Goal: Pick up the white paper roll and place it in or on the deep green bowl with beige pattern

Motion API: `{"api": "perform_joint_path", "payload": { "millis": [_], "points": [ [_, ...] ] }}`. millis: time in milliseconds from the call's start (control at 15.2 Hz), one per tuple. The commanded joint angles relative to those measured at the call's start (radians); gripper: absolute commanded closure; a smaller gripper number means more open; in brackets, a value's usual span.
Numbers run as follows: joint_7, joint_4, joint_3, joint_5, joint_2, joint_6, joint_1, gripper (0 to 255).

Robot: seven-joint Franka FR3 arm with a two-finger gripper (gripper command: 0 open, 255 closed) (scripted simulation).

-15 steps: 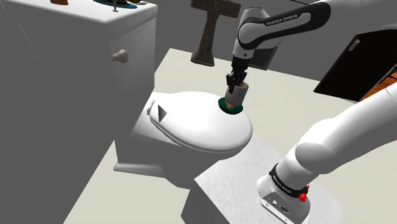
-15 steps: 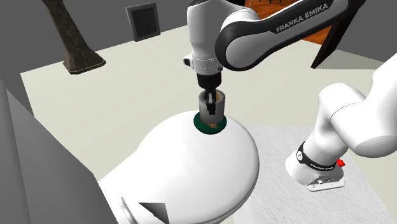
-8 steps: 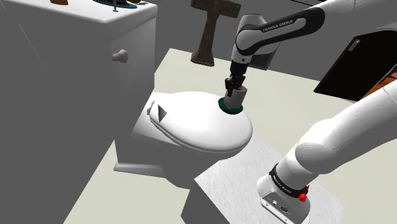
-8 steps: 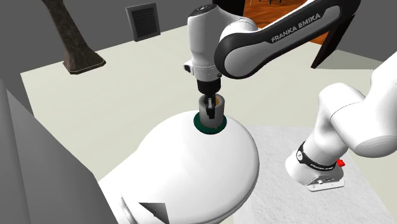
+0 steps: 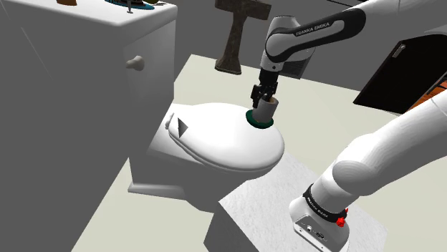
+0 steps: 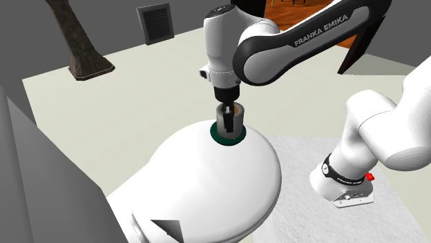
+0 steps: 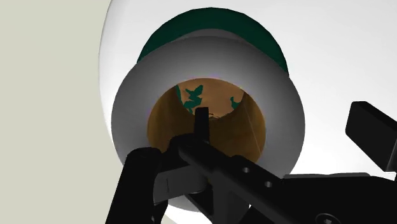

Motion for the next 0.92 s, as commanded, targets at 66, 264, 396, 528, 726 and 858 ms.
{"api": "perform_joint_path", "payload": {
  "millis": [66, 264, 396, 528, 726, 858],
  "points": [
    [0.000, 0.000, 0.000, 0.000, 0.000, 0.000, 0.000, 0],
    [0.000, 0.082, 0.005, 0.002, -0.024, -0.106, 0.002, 0],
    [0.000, 0.105, 0.006, 0.003, -0.029, -0.133, 0.003, 0],
    [0.000, 0.105, 0.006, 0.003, -0.029, -0.133, 0.003, 0],
    [0.000, 0.105, 0.006, 0.003, -0.029, -0.133, 0.003, 0],
    [0.000, 0.105, 0.006, 0.003, -0.029, -0.133, 0.003, 0]
  ]
}}
